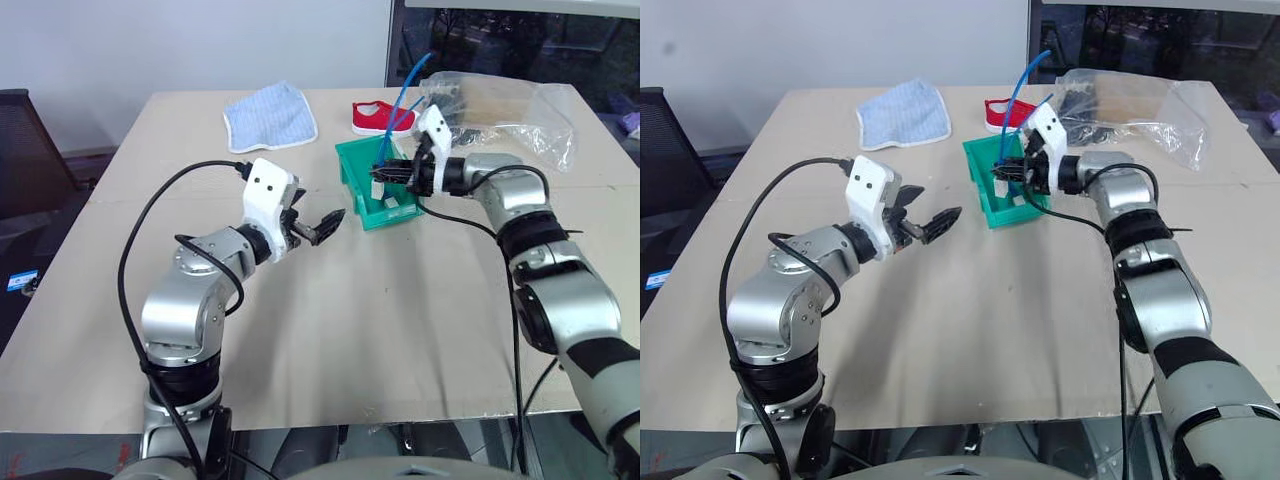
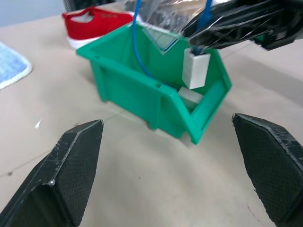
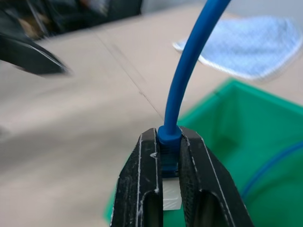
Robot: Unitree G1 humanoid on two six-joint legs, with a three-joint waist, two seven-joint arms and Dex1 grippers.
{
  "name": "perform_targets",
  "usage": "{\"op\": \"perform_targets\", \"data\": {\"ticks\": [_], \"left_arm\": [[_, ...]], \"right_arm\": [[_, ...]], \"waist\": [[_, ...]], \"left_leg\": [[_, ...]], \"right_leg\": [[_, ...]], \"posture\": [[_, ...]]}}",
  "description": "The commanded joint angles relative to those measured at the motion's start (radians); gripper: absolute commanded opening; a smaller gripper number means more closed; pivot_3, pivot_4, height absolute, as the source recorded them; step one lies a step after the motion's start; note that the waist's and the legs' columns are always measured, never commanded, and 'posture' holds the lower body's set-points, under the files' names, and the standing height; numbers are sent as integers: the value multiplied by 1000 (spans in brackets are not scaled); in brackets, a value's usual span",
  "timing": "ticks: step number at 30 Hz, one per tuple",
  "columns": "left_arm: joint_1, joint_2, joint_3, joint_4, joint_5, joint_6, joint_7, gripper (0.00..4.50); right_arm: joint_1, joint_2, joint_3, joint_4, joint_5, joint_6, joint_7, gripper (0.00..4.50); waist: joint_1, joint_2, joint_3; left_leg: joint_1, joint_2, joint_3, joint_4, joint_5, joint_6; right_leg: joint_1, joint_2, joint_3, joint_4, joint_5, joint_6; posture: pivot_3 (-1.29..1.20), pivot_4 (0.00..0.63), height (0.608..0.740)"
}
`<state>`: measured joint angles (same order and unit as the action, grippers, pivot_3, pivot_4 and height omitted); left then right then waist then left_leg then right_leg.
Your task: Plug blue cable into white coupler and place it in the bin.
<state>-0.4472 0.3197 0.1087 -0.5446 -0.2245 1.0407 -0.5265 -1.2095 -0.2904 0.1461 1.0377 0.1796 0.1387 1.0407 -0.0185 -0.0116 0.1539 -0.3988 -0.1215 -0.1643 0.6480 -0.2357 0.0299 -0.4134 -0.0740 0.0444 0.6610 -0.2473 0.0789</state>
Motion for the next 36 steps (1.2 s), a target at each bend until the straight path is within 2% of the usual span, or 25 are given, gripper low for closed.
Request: {"op": "perform_targets", "data": {"ticks": [1, 5, 7, 9, 14, 20, 24, 27, 31, 33, 36], "left_arm": [[-15, 5, 15, -52, -26, 4, 43, 4500], [-14, 14, 21, -53, -51, -7, 64, 4500], [-8, 15, 19, -57, -63, -30, 70, 4500], [-4, 6, 23, -61, -81, -68, 73, 4500], [49, 13, 44, -57, -101, -190, 67, 4500], [269, 21, 48, -60, -88, -415, 37, 4500], [445, 25, 5, -53, -52, -572, 13, 4500], [554, 30, -17, -43, -51, -639, -8, 4500], [647, 39, -39, -13, -36, -717, -29, 4500], [668, 42, -48, -2, -34, -730, -30, 4500], [676, 49, -58, 2, -29, -747, -28, 4500]], "right_arm": [[-76, 20, -19, 103, -68, -117, -115, 1592], [-138, 24, -110, 176, -86, -286, -432, 3475], [-141, 13, -146, 183, -85, -337, -502, 4424], [-119, -6, -163, 167, -95, -385, -527, 4476], [67, -51, -230, -36, -22, -416, -435, 4476], [615, -138, -277, -803, 270, -44, -240, 4476], [953, -230, -311, -1116, 431, 134, -152, 4476], [1126, -286, -335, -1202, 444, 144, -105, 4476], [1283, -326, -368, -1194, 390, 61, -52, 4476], [1334, -333, -375, -1159, 331, -10, -53, 4476], [1354, -324, -385, -1121, 292, -79, -65, 4476]], "waist": [[0, 0, 0], [-1, 0, 0], [-1, 0, 0], [-1, 0, 0], [-1, 0, 0], [3, 2, 0], [7, 3, 0], [6, 3, 0], [10, 2, 0], [13, 2, 0], [18, 2, 0]], "left_leg": [[0, 0, 0, 0, 0, 0], [0, 0, 0, -1, 1, -1], [0, 0, 0, -1, 1, -1], [0, 0, 0, -1, 1, -1], [0, 0, 1, -1, 1, -1], [-1, 2, 3, -4, 1, -1], [0, 2, 5, -6, 0, -1], [2, 2, 8, -7, -3, 4], [9, 3, 9, -6, -3, 4], [15, 4, 11, -6, -3, 4], [15, 4, 10, -7, -3, 5]], "right_leg": [[0, 0, 0, 0, 0, 0], [-1, 1, 0, 0, 0, 0], [-1, 1, 0, 0, 0, 0], [-1, 1, 1, 0, 0, 0], [0, 1, 1, 0, 0, 0], [-3, -1, 3, -2, 0, 0], [-3, -3, 5, -3, 0, 0], [-2, -3, 7, -3, 1, -1], [5, -3, 7, -3, 1, -2], [11, -5, 5, -4, -2, -5], [11, -5, 4, -5, 0, -2]], "posture": [[0, 150, 740], [0, 150, 740], [0, 150, 740], [0, 150, 740], [0, 150, 740], [0, 150, 740], [0, 150, 740], [0, 150, 740], [0, 150, 740], [0, 150, 740], [0, 150, 740]]}}
